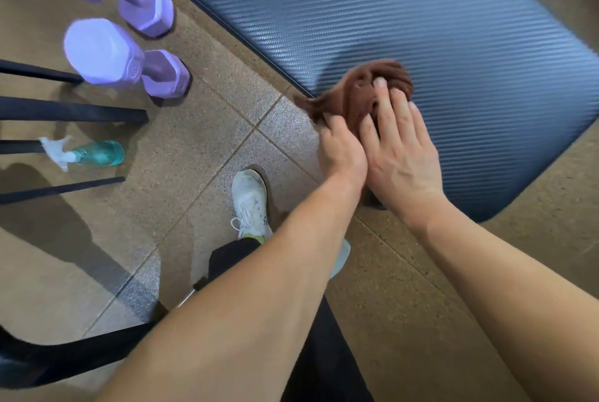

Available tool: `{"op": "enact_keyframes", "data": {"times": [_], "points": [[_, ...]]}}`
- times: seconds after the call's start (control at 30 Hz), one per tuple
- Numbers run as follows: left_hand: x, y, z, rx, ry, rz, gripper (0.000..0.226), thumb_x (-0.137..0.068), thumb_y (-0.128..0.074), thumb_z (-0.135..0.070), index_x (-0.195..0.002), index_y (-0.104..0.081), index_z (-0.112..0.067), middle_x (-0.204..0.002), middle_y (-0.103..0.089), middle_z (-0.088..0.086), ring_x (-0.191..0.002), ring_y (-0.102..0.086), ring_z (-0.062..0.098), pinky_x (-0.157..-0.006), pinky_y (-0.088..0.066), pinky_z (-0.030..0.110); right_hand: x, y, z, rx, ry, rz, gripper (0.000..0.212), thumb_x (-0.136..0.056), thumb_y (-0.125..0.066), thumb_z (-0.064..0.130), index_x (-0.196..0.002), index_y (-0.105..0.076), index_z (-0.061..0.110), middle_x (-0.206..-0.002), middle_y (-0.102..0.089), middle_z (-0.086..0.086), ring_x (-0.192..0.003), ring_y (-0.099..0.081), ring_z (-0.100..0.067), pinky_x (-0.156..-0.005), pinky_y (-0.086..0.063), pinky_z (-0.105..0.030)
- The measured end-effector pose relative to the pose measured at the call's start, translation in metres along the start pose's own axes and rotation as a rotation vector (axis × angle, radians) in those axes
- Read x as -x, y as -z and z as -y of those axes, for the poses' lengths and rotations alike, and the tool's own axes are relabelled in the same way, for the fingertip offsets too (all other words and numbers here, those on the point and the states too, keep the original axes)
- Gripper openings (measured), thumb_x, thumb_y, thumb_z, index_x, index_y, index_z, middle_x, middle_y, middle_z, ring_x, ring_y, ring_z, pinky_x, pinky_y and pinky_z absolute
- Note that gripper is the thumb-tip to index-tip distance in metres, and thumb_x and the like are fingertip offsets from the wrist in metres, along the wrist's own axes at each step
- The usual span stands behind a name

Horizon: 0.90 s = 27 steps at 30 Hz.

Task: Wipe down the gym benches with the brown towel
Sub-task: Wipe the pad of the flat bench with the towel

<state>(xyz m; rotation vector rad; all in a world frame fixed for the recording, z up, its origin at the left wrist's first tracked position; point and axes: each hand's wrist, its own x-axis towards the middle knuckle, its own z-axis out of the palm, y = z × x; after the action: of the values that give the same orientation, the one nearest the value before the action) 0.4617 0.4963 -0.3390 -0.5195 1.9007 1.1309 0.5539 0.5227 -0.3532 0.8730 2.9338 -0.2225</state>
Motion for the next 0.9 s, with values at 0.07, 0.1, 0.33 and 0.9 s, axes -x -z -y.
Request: {"op": "enact_keyframes", "data": {"times": [0.07, 0.1, 0.33, 0.9], "points": [[0.021, -0.003, 0.019, -0.088, 0.035, 0.115, 0.054, -0.093, -0.037, -0.041, -0.119, -0.060, 0.000, -0.127, -0.062, 0.027, -0.120, -0.057, 0.039, -0.105, -0.043, 0.043, 0.035, 0.007, -0.015, 0.020, -0.016, 0.059, 0.034, -0.106, -0.037, 0.016, -0.135, -0.044, 0.000, -0.161, -0.018, -0.028, -0.147, -0.025, -0.045, -0.121, -0.020, -0.052], [0.034, -0.005, 0.022, -0.134, 0.053, 0.186, 0.046, -0.099, -0.037, -0.034, -0.121, -0.057, 0.002, -0.128, -0.060, 0.028, -0.121, -0.055, 0.039, -0.105, -0.042, 0.042, 0.051, 0.012, -0.023, 0.041, -0.029, 0.103, 0.037, -0.105, -0.038, 0.016, -0.138, -0.043, 0.000, -0.162, -0.016, -0.027, -0.148, -0.022, -0.045, -0.122, -0.018, -0.052], [-0.009, 0.011, -0.039, -0.146, 0.004, 0.004, 0.043, -0.105, -0.034, -0.028, -0.126, -0.052, 0.006, -0.136, -0.053, 0.026, -0.126, -0.050, 0.038, -0.099, -0.038, 0.034, 0.007, 0.009, -0.006, 0.117, -0.010, 0.177, 0.049, -0.102, -0.048, 0.017, -0.145, -0.036, -0.001, -0.162, -0.010, -0.030, -0.148, -0.015, -0.048, -0.122, -0.011, -0.054], [-0.016, 0.033, -0.071, -0.283, 0.061, 0.111, 0.041, -0.107, -0.034, -0.026, -0.128, -0.050, 0.005, -0.140, -0.051, 0.026, -0.128, -0.048, 0.036, -0.095, -0.031, 0.030, -0.024, 0.027, 0.021, 0.063, -0.034, 0.297, 0.060, -0.097, -0.056, 0.020, -0.149, -0.031, 0.002, -0.164, -0.006, -0.024, -0.150, -0.014, -0.043, -0.124, -0.012, -0.052]]}}
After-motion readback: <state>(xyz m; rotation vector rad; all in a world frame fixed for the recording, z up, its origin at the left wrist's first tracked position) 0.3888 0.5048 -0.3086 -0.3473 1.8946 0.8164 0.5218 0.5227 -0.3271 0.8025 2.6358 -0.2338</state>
